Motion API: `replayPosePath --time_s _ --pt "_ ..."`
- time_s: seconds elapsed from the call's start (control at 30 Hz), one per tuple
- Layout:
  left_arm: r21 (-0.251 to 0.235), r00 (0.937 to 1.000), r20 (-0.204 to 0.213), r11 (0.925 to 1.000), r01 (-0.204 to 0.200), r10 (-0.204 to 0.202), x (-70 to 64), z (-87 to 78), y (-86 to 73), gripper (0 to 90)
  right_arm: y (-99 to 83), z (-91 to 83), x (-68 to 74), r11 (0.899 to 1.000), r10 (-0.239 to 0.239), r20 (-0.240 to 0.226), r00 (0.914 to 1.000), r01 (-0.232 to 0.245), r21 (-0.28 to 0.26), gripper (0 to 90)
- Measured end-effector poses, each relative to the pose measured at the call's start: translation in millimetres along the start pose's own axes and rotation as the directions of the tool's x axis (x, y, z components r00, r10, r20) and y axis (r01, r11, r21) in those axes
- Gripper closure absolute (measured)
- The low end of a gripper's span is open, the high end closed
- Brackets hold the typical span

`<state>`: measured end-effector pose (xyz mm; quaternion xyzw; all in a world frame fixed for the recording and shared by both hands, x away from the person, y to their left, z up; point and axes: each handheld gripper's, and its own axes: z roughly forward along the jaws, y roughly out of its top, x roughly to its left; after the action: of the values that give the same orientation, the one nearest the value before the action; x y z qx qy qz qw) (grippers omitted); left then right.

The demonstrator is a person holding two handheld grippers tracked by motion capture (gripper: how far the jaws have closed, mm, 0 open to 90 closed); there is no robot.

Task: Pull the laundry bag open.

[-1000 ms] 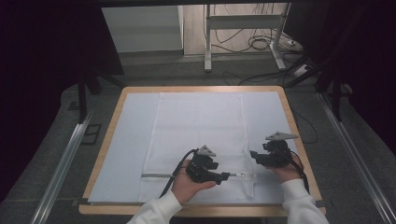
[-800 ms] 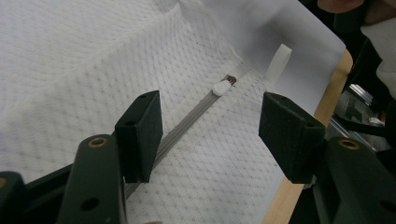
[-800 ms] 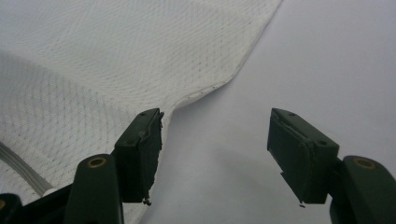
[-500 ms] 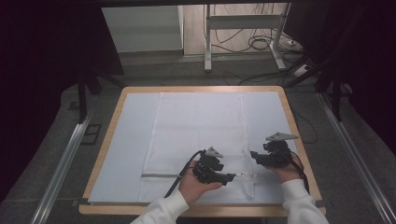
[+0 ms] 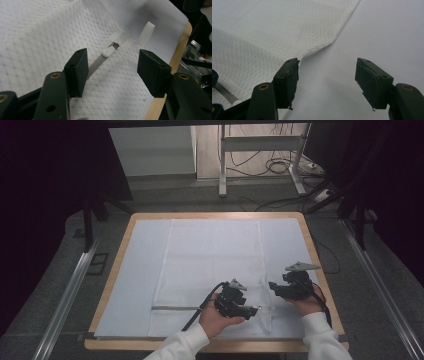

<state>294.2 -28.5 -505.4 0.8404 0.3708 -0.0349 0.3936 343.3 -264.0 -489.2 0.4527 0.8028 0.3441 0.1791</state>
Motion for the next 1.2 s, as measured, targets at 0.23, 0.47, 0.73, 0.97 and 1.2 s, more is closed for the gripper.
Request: replayPosePath --time_s 0.23,0.47,0.73,0.97,1.2 --pt "0.006 0.9988 0.037 0.9994 0.033 -0.033 2.3 4.6 2.5 42.9 -0.1 -0.1 0.3 1.000 0.000 -0.001 1.0000 0.000 0.000 34.6" --pt "0.018 0.9981 0.040 0.9987 0.047 -0.047 4.1 8.2 5.1 43.3 -0.1 -0.3 0.5 1.000 0.001 0.000 1.0000 -0.001 0.000 34.5" --pt "0.034 0.9957 0.057 0.9969 0.071 -0.073 5.0 14.3 6.6 45.9 -0.2 0.0 0.6 1.000 -0.003 0.002 1.0000 0.003 0.000 34.2" --pt "0.047 0.9935 0.078 0.9958 0.079 -0.083 3.5 18.4 7.3 48.9 -0.3 -0.4 0.2 1.000 -0.005 0.003 1.0000 0.005 -0.002 34.1" --pt "0.056 0.9935 0.080 0.9955 0.077 -0.081 2.2 22.8 8.1 50.4 -0.1 -0.3 1.2 1.000 -0.008 0.005 1.0000 0.008 -0.002 34.1"
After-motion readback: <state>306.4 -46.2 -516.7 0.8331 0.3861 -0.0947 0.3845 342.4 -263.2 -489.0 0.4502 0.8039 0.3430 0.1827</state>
